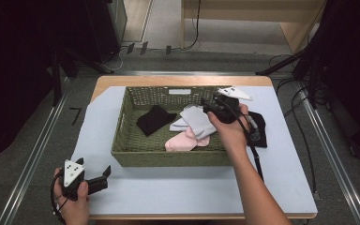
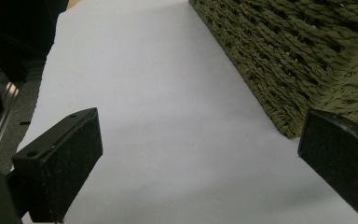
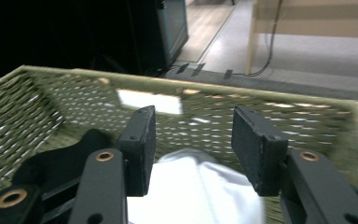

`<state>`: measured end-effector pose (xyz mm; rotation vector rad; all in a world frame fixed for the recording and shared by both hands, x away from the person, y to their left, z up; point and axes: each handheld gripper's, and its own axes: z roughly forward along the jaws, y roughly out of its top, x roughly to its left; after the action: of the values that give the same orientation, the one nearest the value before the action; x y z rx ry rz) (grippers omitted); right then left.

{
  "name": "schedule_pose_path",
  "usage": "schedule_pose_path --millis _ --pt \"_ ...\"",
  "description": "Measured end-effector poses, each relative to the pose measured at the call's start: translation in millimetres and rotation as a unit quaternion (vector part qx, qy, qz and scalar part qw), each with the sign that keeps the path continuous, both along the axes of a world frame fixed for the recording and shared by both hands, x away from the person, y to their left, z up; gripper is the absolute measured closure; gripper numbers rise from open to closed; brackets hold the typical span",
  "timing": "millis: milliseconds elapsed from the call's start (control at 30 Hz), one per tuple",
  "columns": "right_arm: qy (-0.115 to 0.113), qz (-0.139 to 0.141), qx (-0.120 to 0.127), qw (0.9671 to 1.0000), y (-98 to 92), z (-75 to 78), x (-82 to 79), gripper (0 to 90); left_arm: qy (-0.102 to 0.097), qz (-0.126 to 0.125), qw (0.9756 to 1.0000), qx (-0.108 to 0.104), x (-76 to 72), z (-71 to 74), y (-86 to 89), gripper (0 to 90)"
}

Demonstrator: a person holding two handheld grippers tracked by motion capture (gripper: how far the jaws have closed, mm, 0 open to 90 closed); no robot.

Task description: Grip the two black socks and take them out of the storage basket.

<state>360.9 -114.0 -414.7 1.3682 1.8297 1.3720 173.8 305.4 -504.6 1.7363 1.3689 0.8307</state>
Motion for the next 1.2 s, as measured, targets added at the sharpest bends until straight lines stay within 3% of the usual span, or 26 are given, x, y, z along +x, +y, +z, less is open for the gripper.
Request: schedule_pose_path --millis 200,400,433,500,600,633,733,800,1033,1200 --pt "0.029 0.038 -0.037 0.9982 34.7 -15.4 9.0 49.8 0.0 0.0 1.0 -0.001 0.0 0.0 0.1 0.6" --pt "0.06 0.059 -0.041 0.9956 54.9 -21.9 16.9 47.6 0.002 0.0 1.0 0.002 0.0 0.1 -0.4 0.6" --pt "0.07 0.064 -0.059 0.9938 64.5 -26.2 20.7 47.6 0.001 0.0 1.0 0.002 0.0 0.0 -0.3 0.6" --pt "0.08 0.069 -0.069 0.992 72.0 -30.7 24.8 47.8 0.0 0.0 1.0 0.001 0.0 0.0 -0.2 0.6" --pt "0.099 0.075 -0.049 0.9911 82.2 -39.4 31.3 47.8 0.001 0.0 1.0 0.001 0.0 0.0 -0.3 0.6" --pt "0.101 0.075 -0.053 0.9906 84.7 -40.9 32.4 48.2 0.001 0.0 1.0 0.002 0.0 0.0 -0.3 0.6" --pt "0.105 0.074 -0.091 0.9876 94.0 -45.4 36.9 49.9 0.001 -0.001 1.0 0.001 -0.1 0.1 -0.1 0.6" --pt "0.11 0.072 -0.101 0.9863 98.6 -46.2 40.3 50.1 0.0 -0.001 1.0 0.002 0.0 0.0 -0.2 0.6" --pt "0.14 0.069 -0.083 0.9843 111.1 -46.8 53.7 48.4 0.0 -0.001 1.0 0.001 -0.1 0.1 -0.1 0.6" --pt "0.154 0.075 -0.088 0.9813 116.5 -52.7 58.9 47.7 0.0 -0.002 1.0 0.002 -0.1 0.0 -0.4 0.6"
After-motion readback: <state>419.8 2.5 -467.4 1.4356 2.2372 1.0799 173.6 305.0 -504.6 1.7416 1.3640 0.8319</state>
